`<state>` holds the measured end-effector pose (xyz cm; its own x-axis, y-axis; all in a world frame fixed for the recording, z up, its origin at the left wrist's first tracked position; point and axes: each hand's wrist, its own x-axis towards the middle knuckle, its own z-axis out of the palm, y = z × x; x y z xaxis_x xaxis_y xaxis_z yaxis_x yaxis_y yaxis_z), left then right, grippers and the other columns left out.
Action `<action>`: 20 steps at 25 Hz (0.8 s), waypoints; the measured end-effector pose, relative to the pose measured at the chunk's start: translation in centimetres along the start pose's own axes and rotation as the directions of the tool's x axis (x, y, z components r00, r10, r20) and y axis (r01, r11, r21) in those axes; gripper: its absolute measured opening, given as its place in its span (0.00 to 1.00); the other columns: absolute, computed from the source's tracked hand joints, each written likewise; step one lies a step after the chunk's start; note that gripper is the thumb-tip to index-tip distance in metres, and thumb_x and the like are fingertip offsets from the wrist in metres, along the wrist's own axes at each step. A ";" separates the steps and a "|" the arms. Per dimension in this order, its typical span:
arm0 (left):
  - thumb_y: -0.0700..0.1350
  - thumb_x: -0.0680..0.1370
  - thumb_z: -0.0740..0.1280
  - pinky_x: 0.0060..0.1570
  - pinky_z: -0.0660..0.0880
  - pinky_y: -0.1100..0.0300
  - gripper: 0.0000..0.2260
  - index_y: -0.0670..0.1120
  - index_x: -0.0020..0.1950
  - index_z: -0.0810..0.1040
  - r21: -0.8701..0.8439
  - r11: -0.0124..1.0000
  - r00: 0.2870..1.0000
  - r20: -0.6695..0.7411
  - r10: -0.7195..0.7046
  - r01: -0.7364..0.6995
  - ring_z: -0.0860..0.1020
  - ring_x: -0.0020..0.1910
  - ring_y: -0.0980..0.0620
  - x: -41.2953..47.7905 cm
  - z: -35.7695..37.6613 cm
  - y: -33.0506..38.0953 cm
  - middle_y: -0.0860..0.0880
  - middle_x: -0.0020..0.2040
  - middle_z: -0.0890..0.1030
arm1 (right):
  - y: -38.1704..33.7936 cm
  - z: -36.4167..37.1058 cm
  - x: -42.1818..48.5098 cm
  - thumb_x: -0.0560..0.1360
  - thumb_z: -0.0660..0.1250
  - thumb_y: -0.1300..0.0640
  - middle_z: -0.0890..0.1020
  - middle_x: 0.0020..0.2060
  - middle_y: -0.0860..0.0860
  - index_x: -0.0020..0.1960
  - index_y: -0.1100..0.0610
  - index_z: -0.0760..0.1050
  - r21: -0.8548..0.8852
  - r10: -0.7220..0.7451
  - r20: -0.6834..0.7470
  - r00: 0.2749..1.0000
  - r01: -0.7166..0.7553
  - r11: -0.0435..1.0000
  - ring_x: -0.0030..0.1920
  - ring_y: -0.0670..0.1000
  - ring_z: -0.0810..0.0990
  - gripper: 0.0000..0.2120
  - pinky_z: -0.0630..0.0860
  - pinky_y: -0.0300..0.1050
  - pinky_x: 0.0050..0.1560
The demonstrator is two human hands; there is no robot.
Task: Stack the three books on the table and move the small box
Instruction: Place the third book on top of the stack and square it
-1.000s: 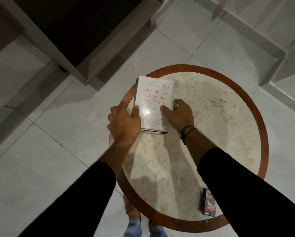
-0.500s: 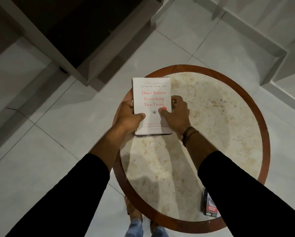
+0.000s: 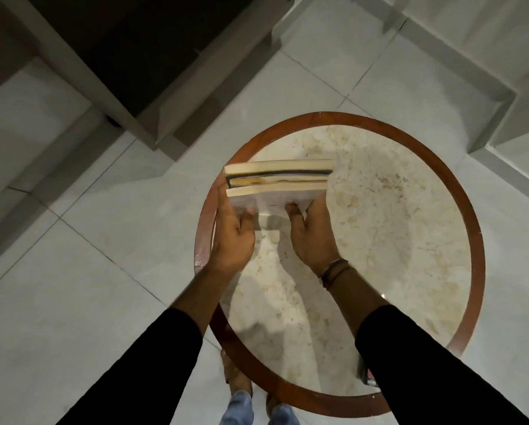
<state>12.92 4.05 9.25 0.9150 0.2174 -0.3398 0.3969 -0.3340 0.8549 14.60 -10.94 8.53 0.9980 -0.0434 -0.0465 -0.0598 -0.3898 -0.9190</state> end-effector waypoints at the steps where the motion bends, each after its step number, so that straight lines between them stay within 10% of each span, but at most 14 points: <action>1: 0.44 0.87 0.65 0.63 0.68 0.81 0.27 0.43 0.85 0.62 -0.017 1.000 1.000 0.002 0.003 -0.003 0.74 0.75 0.55 0.2 0.1 -0.1 0.46 0.79 0.75 | 0.3 0.1 0.1 0.83 0.64 0.73 0.70 0.63 0.36 0.73 0.65 0.65 -0.010 -0.005 0.003 1.000 0.005 1.000 0.64 0.15 0.68 0.21 0.66 0.15 0.62; 7: 0.45 0.87 0.64 0.73 0.78 0.56 0.27 0.45 0.85 0.60 0.011 1.000 1.000 0.000 0.003 -0.003 0.75 0.76 0.51 0.1 0.3 -0.1 0.47 0.78 0.73 | 1.1 0.1 0.7 0.85 0.63 0.69 0.76 0.64 0.42 0.74 0.60 0.63 -0.027 0.077 0.042 0.996 -0.076 0.997 0.65 0.26 0.75 0.20 0.73 0.21 0.61; 11: 0.41 0.85 0.68 0.50 0.82 0.72 0.28 0.53 0.82 0.59 0.033 0.999 0.994 0.099 -0.045 0.042 0.78 0.62 0.57 -0.2 0.5 2.0 0.51 0.75 0.73 | 0.3 -3.4 1.3 0.86 0.64 0.62 0.79 0.65 0.46 0.78 0.57 0.61 -0.021 0.143 0.138 0.980 -0.141 0.990 0.60 0.35 0.82 0.23 0.82 0.32 0.57; 15: 0.35 0.84 0.68 0.66 0.84 0.43 0.30 0.53 0.81 0.61 0.038 0.986 0.917 0.362 -0.165 0.163 0.79 0.74 0.45 -2.1 4.3 4.5 0.48 0.77 0.77 | 2.0 -11.1 -1.5 0.84 0.69 0.61 0.82 0.60 0.46 0.70 0.53 0.64 0.042 0.406 0.114 0.907 -0.412 0.910 0.57 0.44 0.86 0.19 0.87 0.49 0.59; 20: 0.33 0.79 0.70 0.67 0.83 0.44 0.24 0.46 0.74 0.76 0.201 0.976 0.864 0.475 -0.168 0.079 0.83 0.68 0.42 -4.2 13.4 7.4 0.45 0.70 0.83 | 5.2 -20.7 -4.4 0.80 0.75 0.57 0.86 0.62 0.53 0.68 0.58 0.76 0.035 0.608 -0.040 0.793 -0.607 0.794 0.63 0.59 0.86 0.18 0.85 0.63 0.63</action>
<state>12.98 -11.67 11.76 0.7583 -0.1919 -0.6230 0.4741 -0.4936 0.7291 9.40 -31.81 12.06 0.7541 -0.3079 -0.5800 -0.6524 -0.2507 -0.7152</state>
